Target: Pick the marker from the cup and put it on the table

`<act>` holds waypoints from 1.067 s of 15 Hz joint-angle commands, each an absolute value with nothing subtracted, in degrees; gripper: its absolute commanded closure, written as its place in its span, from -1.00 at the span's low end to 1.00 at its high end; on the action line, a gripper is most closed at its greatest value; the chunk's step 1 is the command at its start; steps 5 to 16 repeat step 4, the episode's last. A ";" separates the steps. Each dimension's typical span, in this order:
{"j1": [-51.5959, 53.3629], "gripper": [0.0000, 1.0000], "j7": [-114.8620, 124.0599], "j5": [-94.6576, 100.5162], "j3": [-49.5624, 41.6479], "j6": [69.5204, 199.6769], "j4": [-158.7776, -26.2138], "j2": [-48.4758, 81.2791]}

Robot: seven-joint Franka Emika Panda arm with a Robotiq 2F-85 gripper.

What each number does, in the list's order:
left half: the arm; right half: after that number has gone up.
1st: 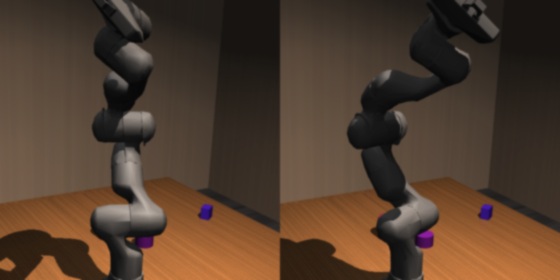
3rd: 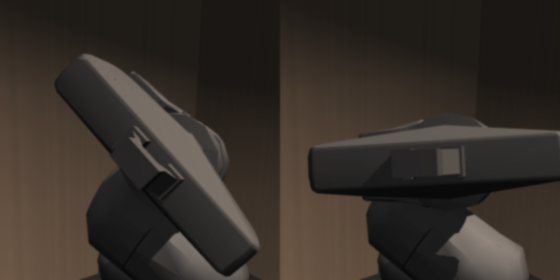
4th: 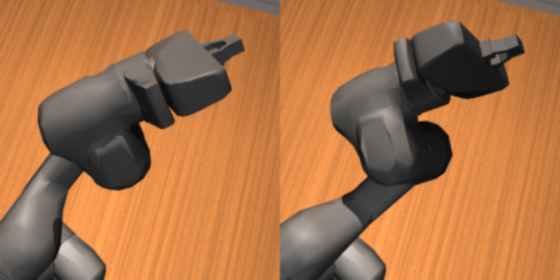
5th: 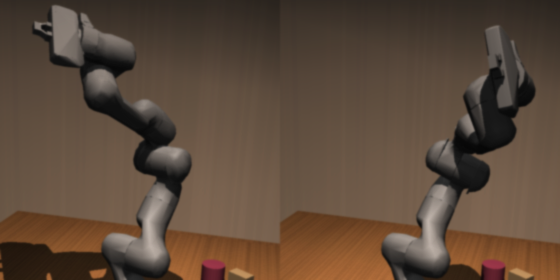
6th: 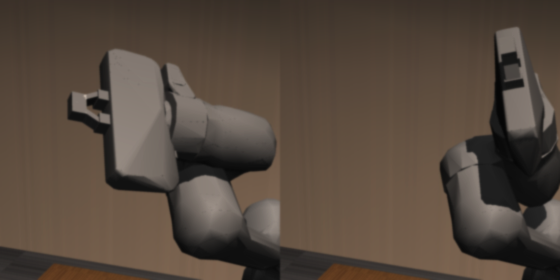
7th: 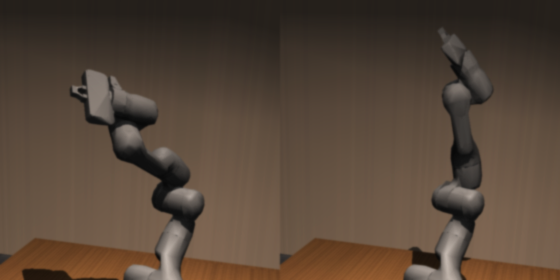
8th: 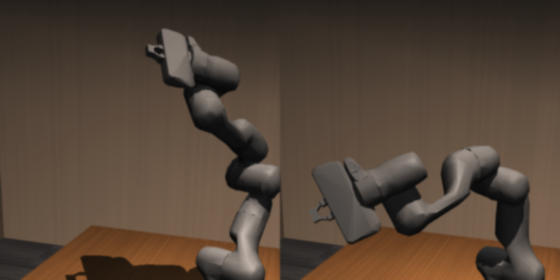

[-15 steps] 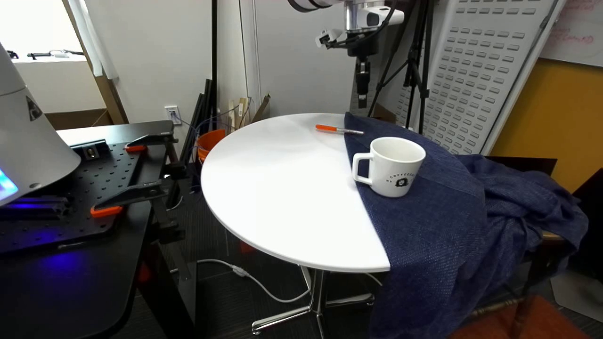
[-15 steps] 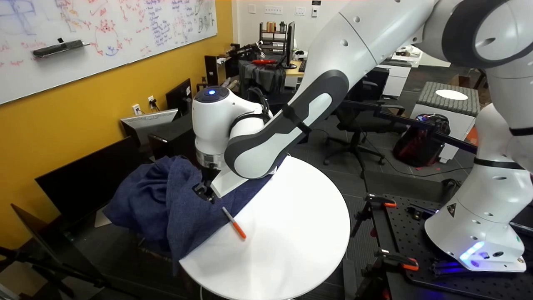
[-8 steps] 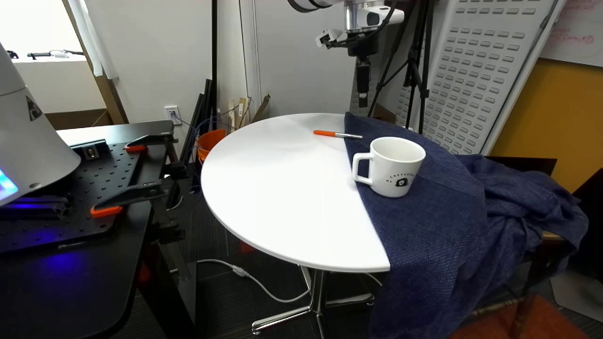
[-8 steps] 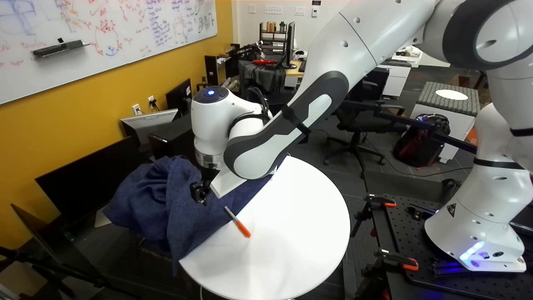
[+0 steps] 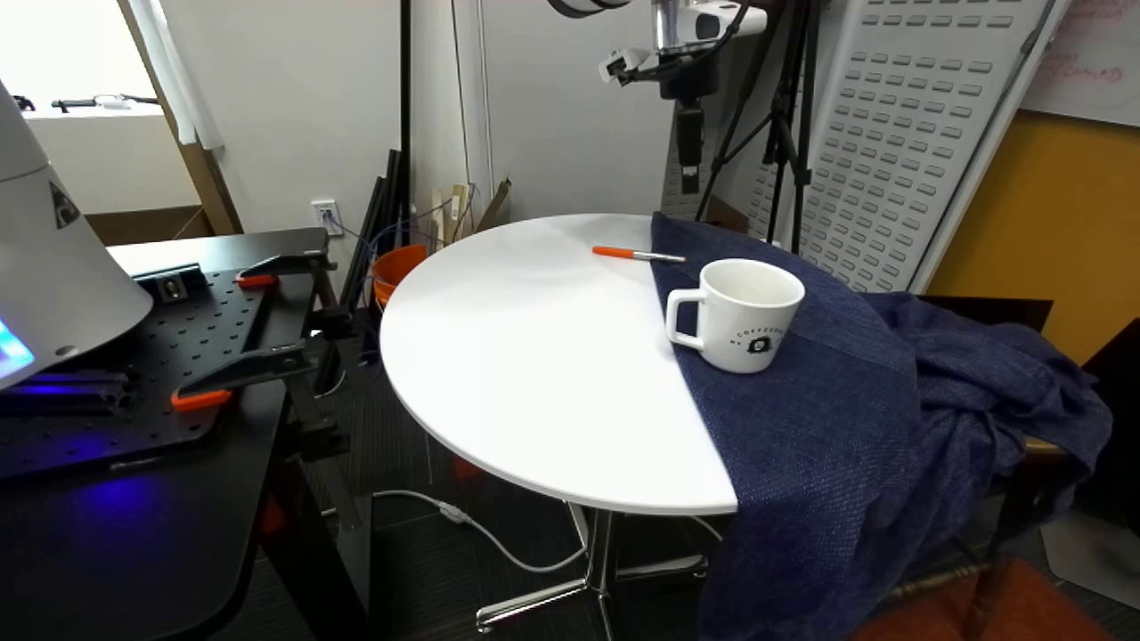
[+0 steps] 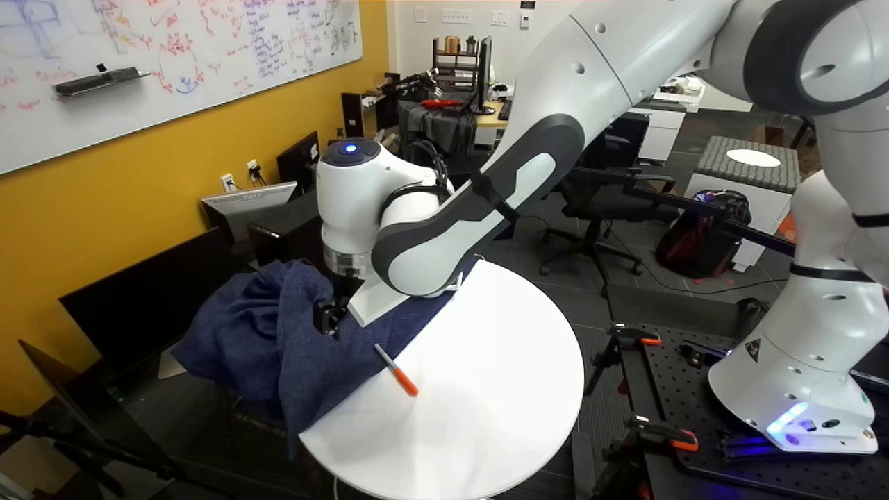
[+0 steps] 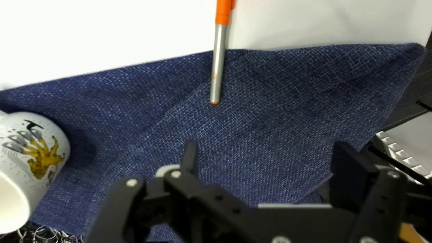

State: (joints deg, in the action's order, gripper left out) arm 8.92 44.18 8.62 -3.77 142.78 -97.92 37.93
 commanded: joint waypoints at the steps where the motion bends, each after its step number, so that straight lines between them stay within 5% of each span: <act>1: 10.06 -1.00 43.36 7.33 -5.07 142.78 -97.88 37.94; 16: 10.11 -1.00 43.36 7.33 -5.15 142.80 -97.91 38.24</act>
